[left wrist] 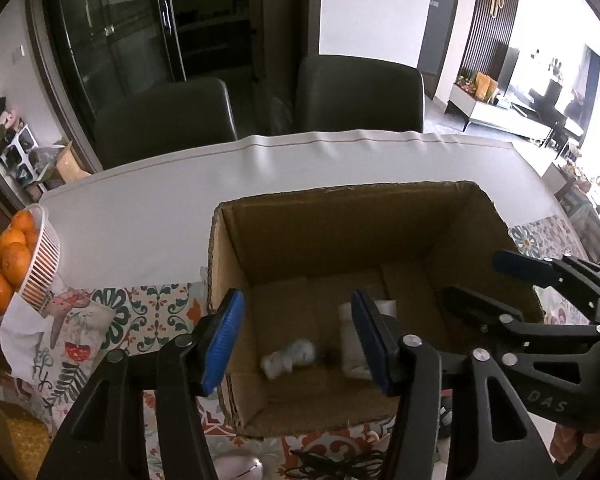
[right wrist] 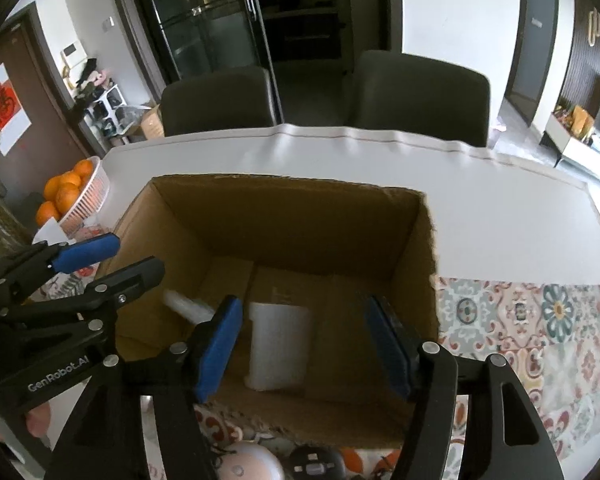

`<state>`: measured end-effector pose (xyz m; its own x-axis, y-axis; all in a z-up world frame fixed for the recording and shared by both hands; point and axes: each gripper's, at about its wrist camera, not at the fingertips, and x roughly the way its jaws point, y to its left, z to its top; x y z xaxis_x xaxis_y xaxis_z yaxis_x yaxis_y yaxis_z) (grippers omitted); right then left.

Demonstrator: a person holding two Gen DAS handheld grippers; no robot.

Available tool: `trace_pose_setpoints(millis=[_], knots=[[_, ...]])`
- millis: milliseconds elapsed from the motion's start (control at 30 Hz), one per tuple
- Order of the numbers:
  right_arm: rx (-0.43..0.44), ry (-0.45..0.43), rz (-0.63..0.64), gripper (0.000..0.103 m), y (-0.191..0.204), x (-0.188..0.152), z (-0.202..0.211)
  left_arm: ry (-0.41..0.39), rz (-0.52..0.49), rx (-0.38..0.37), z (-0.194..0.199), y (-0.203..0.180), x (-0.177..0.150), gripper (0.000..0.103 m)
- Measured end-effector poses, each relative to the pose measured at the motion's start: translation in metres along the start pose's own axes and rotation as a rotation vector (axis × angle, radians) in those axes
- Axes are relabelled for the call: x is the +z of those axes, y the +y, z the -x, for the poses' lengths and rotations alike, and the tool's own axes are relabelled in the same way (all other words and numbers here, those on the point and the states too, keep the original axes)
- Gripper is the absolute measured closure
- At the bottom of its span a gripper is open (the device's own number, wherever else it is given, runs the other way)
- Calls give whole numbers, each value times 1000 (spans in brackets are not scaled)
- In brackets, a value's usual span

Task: Organize rigid objects
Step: 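Open both grippers to drop the figurine and power bank into the box, then withdraw both open grippers from the box back toward the remaining items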

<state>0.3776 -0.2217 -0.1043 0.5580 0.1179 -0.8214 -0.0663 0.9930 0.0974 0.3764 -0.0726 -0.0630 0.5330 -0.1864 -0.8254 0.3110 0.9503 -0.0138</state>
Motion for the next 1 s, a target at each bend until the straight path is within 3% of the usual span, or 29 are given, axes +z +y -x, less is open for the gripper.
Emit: trace_pose_setpoints(millis=[333,433,567,1000], knots=[[-102,-105,5,35,0,-14,48,-122,13,117,50,-7,-19,6],[-130,-147,9,31,3,-20,66,-165,12,160,67,-9,-25,1],[-166,-216,10,22,6,-31,94,-216,6,189,92,-13,-35,0],[-170,-350,8,20,17,-73,153,-310,29,202,145,-28,-76,0]])
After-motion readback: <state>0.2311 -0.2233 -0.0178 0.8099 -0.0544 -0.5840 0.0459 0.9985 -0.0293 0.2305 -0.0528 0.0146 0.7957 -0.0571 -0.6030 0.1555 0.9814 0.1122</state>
